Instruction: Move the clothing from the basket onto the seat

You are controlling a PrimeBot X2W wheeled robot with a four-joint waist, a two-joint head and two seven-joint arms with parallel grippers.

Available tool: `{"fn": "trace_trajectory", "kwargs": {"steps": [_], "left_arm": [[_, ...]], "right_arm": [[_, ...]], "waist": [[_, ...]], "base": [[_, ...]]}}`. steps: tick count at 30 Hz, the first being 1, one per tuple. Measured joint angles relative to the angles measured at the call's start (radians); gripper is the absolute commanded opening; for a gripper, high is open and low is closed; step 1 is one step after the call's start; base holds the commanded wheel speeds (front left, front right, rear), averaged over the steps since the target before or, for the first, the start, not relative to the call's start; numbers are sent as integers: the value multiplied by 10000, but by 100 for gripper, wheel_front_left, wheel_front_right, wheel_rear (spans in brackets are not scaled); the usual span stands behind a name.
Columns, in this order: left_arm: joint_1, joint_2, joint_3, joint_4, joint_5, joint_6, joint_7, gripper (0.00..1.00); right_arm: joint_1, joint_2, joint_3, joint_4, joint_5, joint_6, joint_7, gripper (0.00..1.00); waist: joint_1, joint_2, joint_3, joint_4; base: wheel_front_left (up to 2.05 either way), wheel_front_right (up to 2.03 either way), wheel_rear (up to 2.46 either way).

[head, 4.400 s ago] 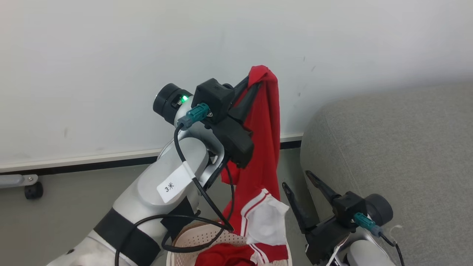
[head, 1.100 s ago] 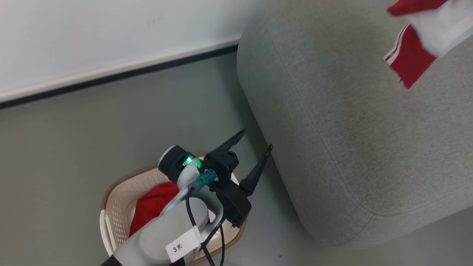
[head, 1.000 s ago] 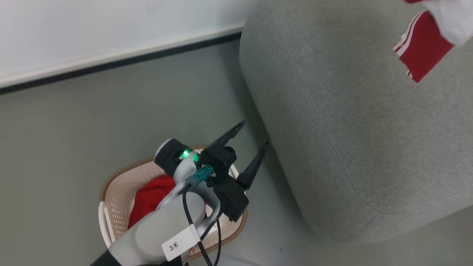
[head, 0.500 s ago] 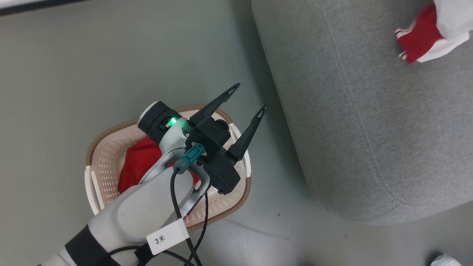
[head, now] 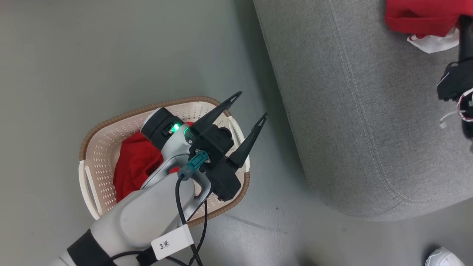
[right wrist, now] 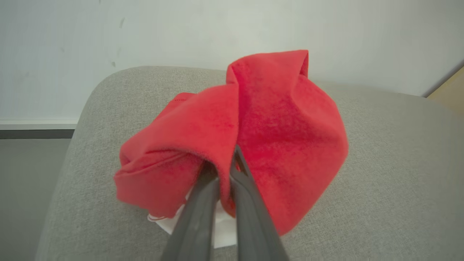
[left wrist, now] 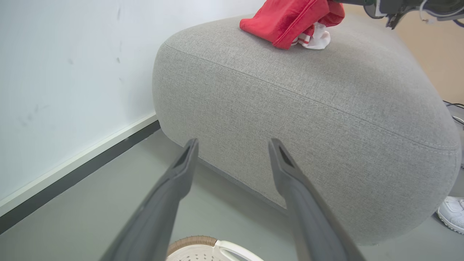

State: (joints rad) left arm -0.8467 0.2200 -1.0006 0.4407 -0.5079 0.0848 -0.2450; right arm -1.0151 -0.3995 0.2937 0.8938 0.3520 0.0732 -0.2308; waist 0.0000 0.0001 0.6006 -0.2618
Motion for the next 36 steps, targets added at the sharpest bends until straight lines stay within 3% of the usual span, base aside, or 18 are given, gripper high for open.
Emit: {"fn": "trace_trajectory", "kwargs": {"steps": [1,14,22,36], "left_arm": [[54,-2,17,31,-12,0,0,100],[673,-284,660,441,-671,29,-36,100],[1271,-278,1386,694,-1168,119,-46,100],[3475,499,3471,663,-1653,309,-46,100]], "right_arm": [[52,46,-6,86,10,2,-19,100],[1220,265,67,130,2,35,-184,100],[2085,568,230,-497,-184,61,-186,100],[3824,1825,556,-1540,-205,-33,-186,100]], "waist": [[0,0,-42,-1],[-1,-1,-984,83],[-2,-1,-2001,238],[-3,-2,-3976,817]], "base": [[0,0,0],[0,0,0],[0,0,0],[0,0,0]]}}
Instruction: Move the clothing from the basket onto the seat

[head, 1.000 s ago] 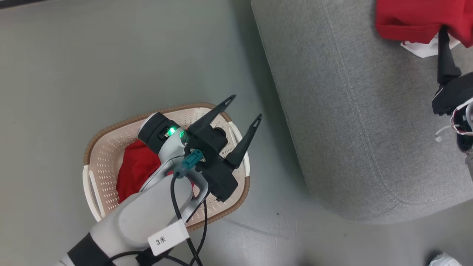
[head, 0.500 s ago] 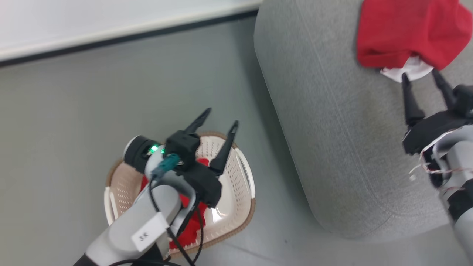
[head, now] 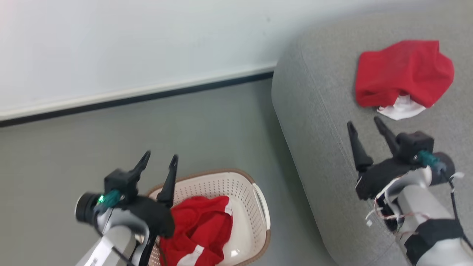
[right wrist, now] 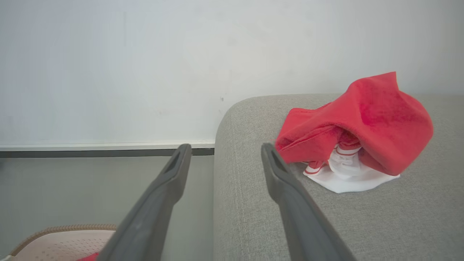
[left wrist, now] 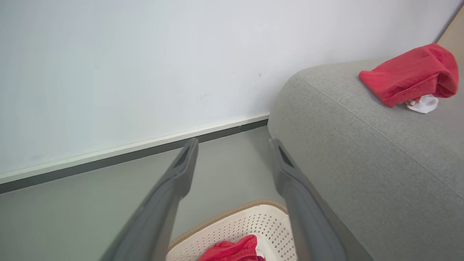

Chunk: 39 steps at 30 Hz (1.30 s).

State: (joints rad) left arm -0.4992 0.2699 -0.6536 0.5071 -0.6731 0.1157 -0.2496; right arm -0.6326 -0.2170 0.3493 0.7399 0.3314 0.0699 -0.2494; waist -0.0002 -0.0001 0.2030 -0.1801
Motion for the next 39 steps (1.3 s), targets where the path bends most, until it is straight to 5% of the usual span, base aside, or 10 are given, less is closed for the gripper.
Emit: {"fn": "trace_trajectory", "kwargs": {"steps": [19,39], "left_arm": [[3707,305,2286,-1062,566,86,0,100],[5449,-353,4021,-2105,1967,88,0,100]], "right_arm": [[3693,384,-2,-2790,-314,-821,0,100],[6487,345,-433,-5450,-600,-1465,0,100]], "waist": [[0,-1,-2033,1218],[2,0,-2872,1688]], "base": [[0,0,0],[0,0,0]]}}
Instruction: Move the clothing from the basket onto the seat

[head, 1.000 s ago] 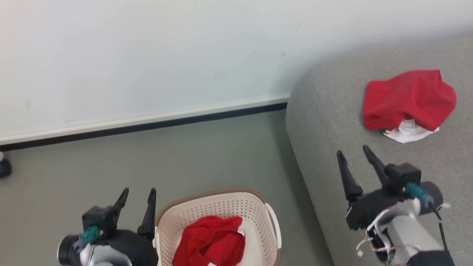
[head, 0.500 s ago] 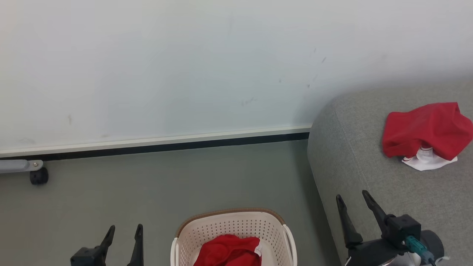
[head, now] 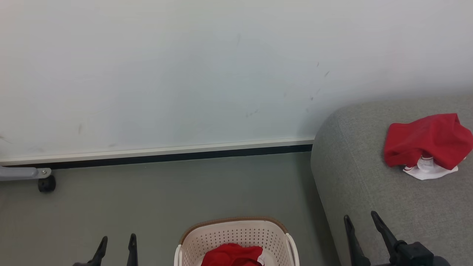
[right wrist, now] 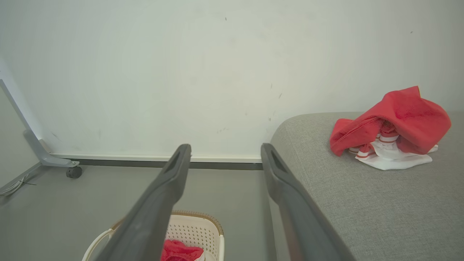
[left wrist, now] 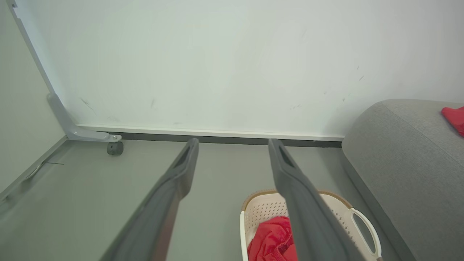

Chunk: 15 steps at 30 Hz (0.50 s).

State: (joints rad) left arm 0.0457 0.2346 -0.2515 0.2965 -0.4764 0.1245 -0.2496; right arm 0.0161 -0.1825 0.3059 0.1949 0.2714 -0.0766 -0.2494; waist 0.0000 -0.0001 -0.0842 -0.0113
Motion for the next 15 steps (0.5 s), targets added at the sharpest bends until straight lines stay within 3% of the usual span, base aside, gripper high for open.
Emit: {"fn": "trace_trajectory", "kwargs": {"steps": [15], "left_arm": [[259,-280,543,-479,573,0,0,100]], "right_arm": [[384,-73,-337,-775,-90,-115,0,100]], "waist": [[0,1,72,-45]], "base": [[0,0,0]]}}
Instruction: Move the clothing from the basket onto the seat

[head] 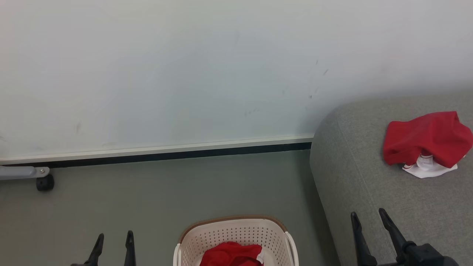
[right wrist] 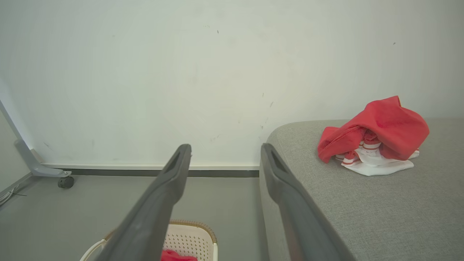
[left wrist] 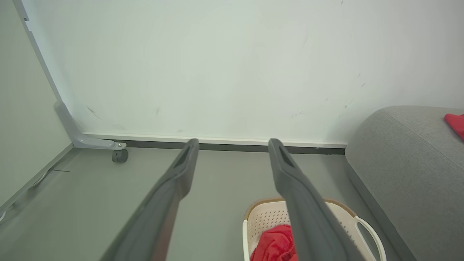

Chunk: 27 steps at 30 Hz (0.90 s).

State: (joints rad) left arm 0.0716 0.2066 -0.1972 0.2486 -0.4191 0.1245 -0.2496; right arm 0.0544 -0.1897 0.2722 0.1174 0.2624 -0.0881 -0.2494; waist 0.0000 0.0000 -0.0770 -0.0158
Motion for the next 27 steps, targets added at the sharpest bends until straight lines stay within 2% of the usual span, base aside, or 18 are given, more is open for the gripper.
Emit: {"fn": "trace_trajectory", "kwargs": {"steps": [19,27], "left_arm": [[40,-113,194,-357,430,-2,0,100],[-192,-59,-401,-219,744,-290,0,100]], "right_arm": [[32,-2,-171,-422,-94,-12,-2,100],[-58,-134,-389,-627,-94,-2,-2,100]], "waist": [[1,0,369,9],[0,0,889,-52]], "base": [[0,0,0],[0,0,0]]}}
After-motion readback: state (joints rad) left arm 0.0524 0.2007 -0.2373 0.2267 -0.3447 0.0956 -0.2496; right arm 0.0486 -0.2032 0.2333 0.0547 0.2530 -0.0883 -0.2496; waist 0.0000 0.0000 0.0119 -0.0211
